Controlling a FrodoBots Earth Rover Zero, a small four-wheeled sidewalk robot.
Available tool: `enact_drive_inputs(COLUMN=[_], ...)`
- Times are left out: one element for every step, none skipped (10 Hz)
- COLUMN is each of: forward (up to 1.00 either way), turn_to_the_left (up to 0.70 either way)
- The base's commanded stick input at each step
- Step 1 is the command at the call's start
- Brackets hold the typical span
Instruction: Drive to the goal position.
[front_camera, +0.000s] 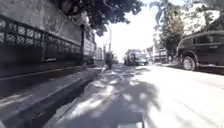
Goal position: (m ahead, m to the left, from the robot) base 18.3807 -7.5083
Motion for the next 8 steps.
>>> enact_drive_inputs(forward=[1.0, 1.0, 1.0, 1.0, 1.0, 1.0, 1.0, 1.0], turn_to_the_left=[0.0, 0.0, 0.0, 0.0, 0.0, 0.0, 0.0, 0.0])
